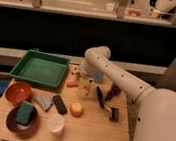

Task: Place pepper in paper cup

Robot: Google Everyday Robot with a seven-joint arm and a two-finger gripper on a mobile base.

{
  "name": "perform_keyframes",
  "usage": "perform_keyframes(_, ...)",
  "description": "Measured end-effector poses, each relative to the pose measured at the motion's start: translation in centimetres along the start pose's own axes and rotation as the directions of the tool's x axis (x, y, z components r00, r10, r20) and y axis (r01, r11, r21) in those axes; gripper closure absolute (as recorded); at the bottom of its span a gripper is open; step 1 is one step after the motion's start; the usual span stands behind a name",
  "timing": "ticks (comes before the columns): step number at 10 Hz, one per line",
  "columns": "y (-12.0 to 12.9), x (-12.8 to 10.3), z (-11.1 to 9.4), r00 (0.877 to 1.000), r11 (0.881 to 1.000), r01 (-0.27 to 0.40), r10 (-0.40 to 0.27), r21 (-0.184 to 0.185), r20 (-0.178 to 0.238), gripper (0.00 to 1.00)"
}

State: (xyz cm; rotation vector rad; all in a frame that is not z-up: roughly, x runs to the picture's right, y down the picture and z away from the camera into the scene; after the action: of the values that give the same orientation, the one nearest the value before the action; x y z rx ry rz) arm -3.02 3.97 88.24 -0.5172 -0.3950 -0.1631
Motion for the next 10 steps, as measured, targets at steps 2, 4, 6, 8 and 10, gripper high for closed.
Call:
perform_keyframes(2, 0.6, -0.3, 0.4, 1.000, 1.000, 0.001, -0.001, -0.018, -0.001, 0.20)
perform_keyframes(4, 1.1, -0.3, 0.9, 1.000, 0.999, 0.002, -0.002, -0.035, -0.003, 0.20)
perform_keyframes(6, 1.6, -0.5, 1.9, 1.000, 0.998, 0.011, -0.012, -0.057, -0.017, 0.20)
perform_keyframes(8, 1.7, -0.4, 2.5, 0.999, 0.997, 0.016, -0.018, -0.070, -0.032, 0.20)
perform_keyframes(10, 1.7, -0.1, 3.3, 0.999, 0.997, 0.014, -0.017, -0.081, -0.041, 0.20)
